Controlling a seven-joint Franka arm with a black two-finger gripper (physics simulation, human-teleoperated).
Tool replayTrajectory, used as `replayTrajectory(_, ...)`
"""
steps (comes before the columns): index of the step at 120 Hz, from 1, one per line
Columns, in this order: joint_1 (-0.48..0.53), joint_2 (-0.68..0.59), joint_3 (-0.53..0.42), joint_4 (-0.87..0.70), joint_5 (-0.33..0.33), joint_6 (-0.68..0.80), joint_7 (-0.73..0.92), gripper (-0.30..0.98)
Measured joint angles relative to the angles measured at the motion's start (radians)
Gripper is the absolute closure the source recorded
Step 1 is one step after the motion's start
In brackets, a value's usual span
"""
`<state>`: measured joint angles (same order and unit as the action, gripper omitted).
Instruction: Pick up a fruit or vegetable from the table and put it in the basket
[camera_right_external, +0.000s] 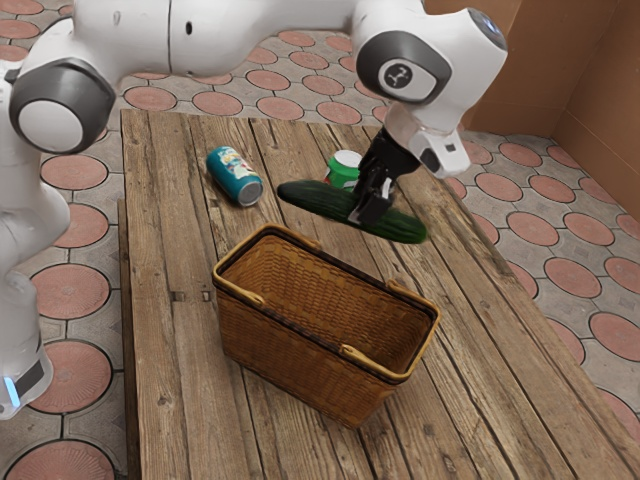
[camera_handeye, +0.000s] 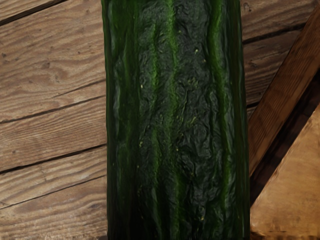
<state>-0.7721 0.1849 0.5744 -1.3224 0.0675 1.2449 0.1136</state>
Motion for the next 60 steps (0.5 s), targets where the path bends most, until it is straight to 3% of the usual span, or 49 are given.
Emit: replayTrajectory(60,-0.163,-0.012,0.005,0.14,-0.02,-0.288,-0.068,0.51)
